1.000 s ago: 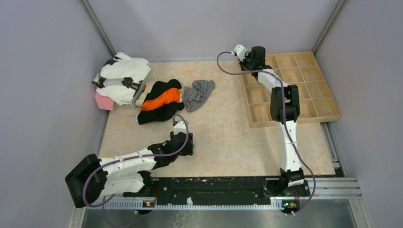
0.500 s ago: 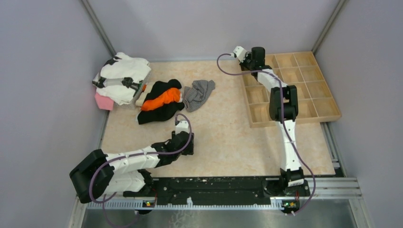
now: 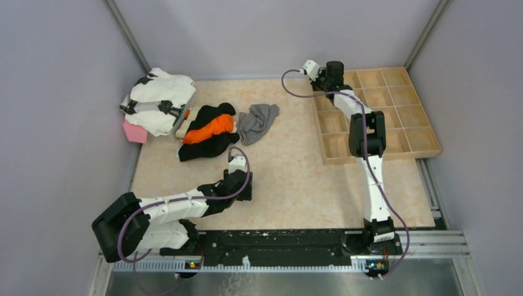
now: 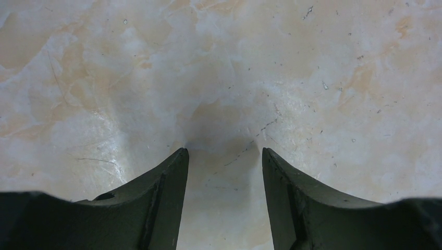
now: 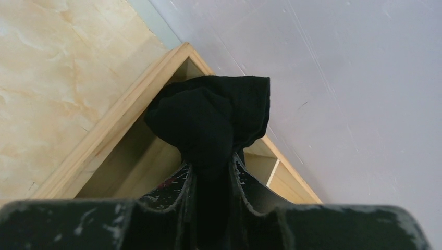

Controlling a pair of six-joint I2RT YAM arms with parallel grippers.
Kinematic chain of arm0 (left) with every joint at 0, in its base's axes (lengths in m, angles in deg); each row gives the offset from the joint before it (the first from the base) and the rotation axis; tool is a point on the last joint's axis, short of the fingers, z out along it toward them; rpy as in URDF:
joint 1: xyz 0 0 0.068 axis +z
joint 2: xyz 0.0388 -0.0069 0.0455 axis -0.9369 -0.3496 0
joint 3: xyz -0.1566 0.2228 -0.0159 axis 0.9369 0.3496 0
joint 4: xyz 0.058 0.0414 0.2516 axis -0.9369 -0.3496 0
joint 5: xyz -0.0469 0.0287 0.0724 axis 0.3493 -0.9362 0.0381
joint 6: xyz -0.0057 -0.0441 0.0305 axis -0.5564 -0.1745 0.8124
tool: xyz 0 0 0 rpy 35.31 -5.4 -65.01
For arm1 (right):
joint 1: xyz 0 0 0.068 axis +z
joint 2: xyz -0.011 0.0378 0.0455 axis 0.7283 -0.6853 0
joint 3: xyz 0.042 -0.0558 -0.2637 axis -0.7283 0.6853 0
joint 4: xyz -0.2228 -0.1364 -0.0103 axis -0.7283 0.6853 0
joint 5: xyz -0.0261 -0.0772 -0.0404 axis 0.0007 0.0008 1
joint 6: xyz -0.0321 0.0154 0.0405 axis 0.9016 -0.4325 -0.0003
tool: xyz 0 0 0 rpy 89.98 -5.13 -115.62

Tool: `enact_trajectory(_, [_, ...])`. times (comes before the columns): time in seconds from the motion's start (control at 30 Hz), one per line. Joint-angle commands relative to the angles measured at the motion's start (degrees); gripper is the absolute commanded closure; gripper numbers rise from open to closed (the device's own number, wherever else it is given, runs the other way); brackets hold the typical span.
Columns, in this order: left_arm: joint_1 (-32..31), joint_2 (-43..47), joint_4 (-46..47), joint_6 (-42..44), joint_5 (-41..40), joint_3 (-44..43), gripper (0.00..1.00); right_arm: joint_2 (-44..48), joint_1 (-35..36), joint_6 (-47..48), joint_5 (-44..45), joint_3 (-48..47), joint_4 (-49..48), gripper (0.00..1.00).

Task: Roll the underwear
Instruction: Place the underwear in the storage box.

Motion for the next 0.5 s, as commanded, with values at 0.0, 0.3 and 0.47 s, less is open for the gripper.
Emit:
enact_trajectory(0.0, [0.43, -0.89, 0.22, 0.38, 0.38, -1.47, 0.4, -2.89, -1.85, -0.51, 2.26, -1.34, 1.67, 0.76])
enact_trajectory(0.3, [0.61, -0.74, 0.21, 0.5, 0.87, -1.79, 0.39, 0.04, -2.1, -2.03, 1.63, -1.77, 1.34, 0.54])
enact_trajectory(0.47, [0.61, 0.78, -0.99, 0.03, -0.15, -1.92, 0.4, 2.62, -2.19, -3.17, -1.07, -1.35, 2.29, 0.48])
